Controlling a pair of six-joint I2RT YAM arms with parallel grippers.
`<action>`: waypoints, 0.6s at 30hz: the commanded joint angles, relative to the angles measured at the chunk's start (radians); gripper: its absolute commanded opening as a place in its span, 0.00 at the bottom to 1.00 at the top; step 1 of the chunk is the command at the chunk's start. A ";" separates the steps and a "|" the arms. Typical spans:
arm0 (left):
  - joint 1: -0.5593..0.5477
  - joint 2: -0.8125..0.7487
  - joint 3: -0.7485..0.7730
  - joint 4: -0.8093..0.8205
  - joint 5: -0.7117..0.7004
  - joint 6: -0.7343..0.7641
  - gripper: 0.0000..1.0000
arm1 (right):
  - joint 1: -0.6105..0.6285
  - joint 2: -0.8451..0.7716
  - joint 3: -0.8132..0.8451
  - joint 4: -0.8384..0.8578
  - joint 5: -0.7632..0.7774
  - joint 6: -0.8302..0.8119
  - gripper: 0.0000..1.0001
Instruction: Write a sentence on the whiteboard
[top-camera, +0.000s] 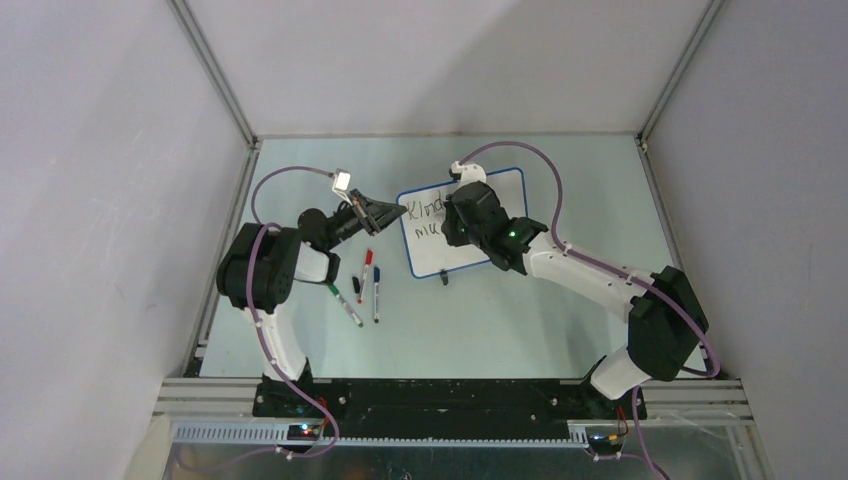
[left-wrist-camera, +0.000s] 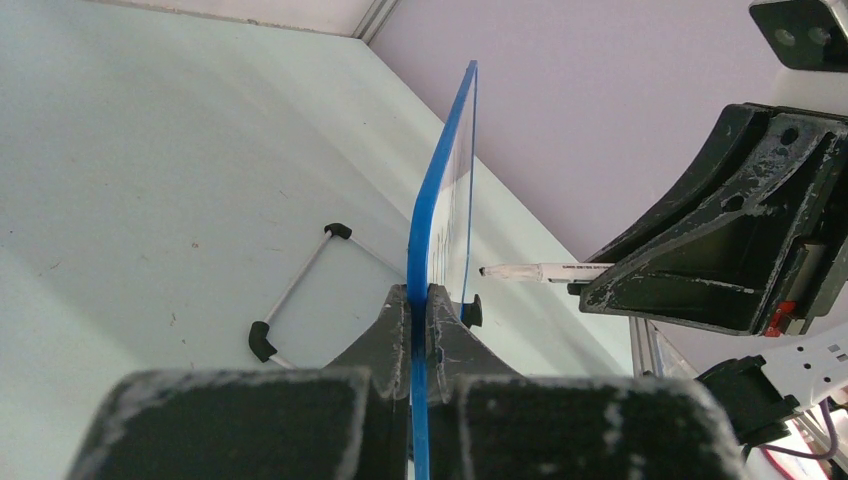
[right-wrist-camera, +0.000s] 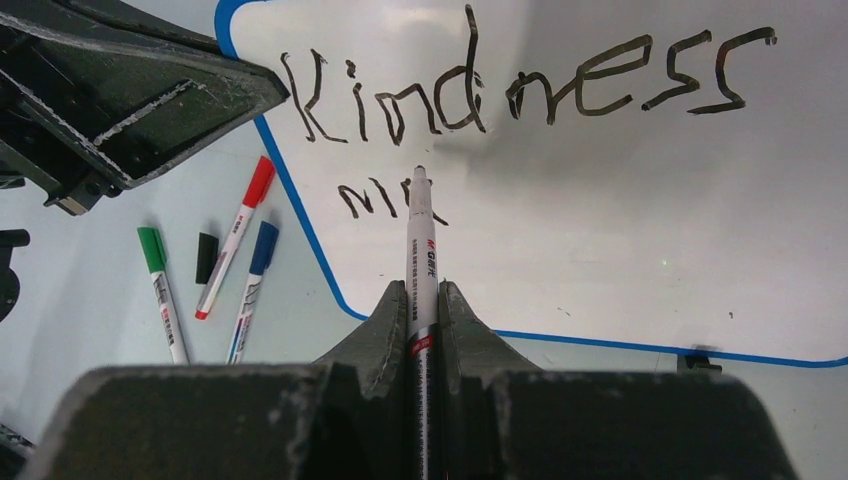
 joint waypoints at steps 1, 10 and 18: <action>0.007 -0.050 -0.009 0.053 -0.001 0.036 0.00 | -0.007 -0.007 0.005 0.052 0.022 -0.009 0.00; 0.007 -0.050 -0.008 0.053 0.000 0.036 0.00 | -0.022 0.013 0.016 0.033 0.022 -0.002 0.00; 0.008 -0.050 -0.007 0.053 -0.001 0.034 0.00 | -0.029 0.028 0.022 0.035 0.005 0.001 0.00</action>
